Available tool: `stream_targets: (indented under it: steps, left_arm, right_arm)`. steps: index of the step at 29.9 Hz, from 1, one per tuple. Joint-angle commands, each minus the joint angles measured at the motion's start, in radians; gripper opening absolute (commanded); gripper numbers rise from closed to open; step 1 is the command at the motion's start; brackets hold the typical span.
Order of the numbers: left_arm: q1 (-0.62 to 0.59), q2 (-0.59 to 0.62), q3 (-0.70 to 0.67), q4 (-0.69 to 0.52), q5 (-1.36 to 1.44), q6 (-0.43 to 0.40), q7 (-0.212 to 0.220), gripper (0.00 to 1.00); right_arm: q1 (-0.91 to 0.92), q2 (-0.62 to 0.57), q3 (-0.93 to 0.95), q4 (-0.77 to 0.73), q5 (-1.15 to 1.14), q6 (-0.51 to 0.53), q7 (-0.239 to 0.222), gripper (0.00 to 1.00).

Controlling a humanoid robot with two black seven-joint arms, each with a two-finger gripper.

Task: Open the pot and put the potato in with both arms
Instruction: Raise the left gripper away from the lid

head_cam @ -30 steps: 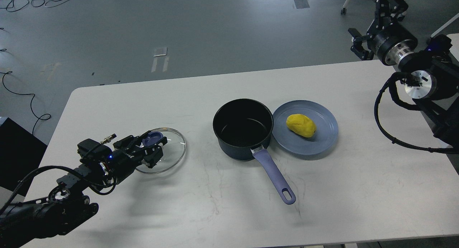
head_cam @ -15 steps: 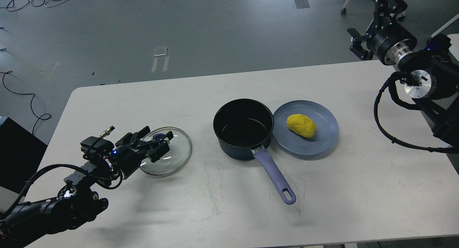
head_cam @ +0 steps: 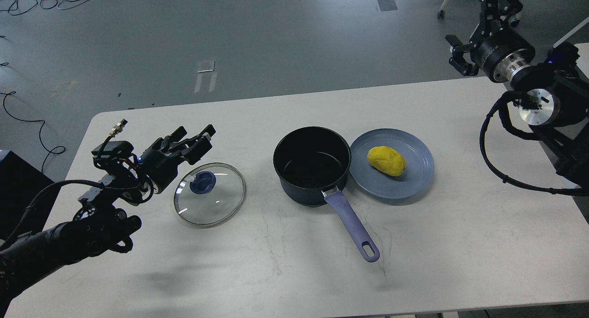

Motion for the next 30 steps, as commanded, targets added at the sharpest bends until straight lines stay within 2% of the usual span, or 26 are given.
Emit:
stream_targets:
  steps: [1,7,9,11,12,13,14,16,17,18,19,21,22,23,24,25,30]
  left_arm:
    - [-0.035,0.007,-0.005,0.0,-0.049,-0.029,0.0,1.0]
    - [-0.144,0.01,-0.005,-0.015,-0.262,-0.107,0.0,1.0]
    - [-0.222,0.018,-0.007,-0.037,-0.34,-0.166,0.0,1.0]
    - [-0.308,0.019,-0.026,-0.038,-0.478,-0.276,0.0,1.0]
    - [-0.323,0.019,-0.036,-0.038,-0.517,-0.307,0.0,1.0]
    - [-0.345,0.016,-0.068,-0.038,-0.59,-0.372,0.0,1.0]
    - [-0.345,0.016,-0.068,-0.038,-0.591,-0.373,0.0,1.0]
    - [-0.354,0.01,-0.155,-0.038,-0.72,-0.489,0.0,1.0]
    - [-0.352,0.009,-0.181,-0.038,-0.748,-0.518,0.0,1.0]
    - [-0.349,0.006,-0.235,-0.037,-0.808,-0.583,0.04,1.0]
    - [-0.345,0.0,-0.293,-0.034,-0.869,-0.65,0.136,1.0]
    - [-0.342,-0.008,-0.35,-0.025,-0.929,-0.707,0.238,1.0]
    - [-0.337,-0.022,-0.393,-0.018,-0.978,-0.739,0.334,1.0]
    - [-0.336,-0.03,-0.414,-0.012,-0.998,-0.747,0.379,1.0]
    - [-0.331,-0.045,-0.446,-0.006,-1.026,-0.749,0.445,1.0]
    - [-0.331,-0.062,-0.48,-0.003,-1.049,-0.747,0.49,1.0]
    - [-0.265,-0.1,-0.549,-0.005,-1.106,-0.761,0.506,1.0]
  right_arm:
    - [0.001,0.0,-0.002,0.0,0.0,0.001,0.001,1.0]
    - [0.004,0.002,-0.017,0.003,-0.015,0.001,0.001,1.0]
    - [0.031,0.0,-0.041,0.008,-0.017,0.001,0.001,1.0]
    - [0.079,-0.001,-0.09,0.008,-0.017,0.003,0.003,1.0]
    - [0.09,-0.003,-0.107,0.008,-0.018,0.003,0.003,1.0]
    - [0.114,-0.006,-0.138,0.008,-0.027,0.004,0.003,1.0]
    - [0.114,-0.006,-0.138,0.008,-0.028,0.004,0.003,1.0]
    - [0.171,-0.047,-0.219,0.014,-0.075,0.01,0.006,1.0]
    - [0.186,-0.056,-0.242,0.017,-0.096,0.012,0.007,1.0]
    - [0.215,-0.067,-0.291,0.031,-0.147,0.012,0.01,1.0]
    - [0.241,-0.072,-0.336,0.044,-0.203,0.012,0.015,1.0]
    - [0.259,-0.075,-0.374,0.054,-0.26,0.012,0.027,1.0]
    - [0.271,-0.08,-0.408,0.057,-0.335,0.012,0.048,1.0]
    - [0.275,-0.081,-0.423,0.057,-0.38,0.014,0.062,1.0]
    - [0.283,-0.084,-0.452,0.057,-0.482,0.012,0.097,1.0]
    - [0.283,-0.087,-0.483,0.057,-0.591,0.012,0.136,1.0]
    - [0.272,-0.087,-0.572,0.057,-0.842,0.0,0.222,1.0]
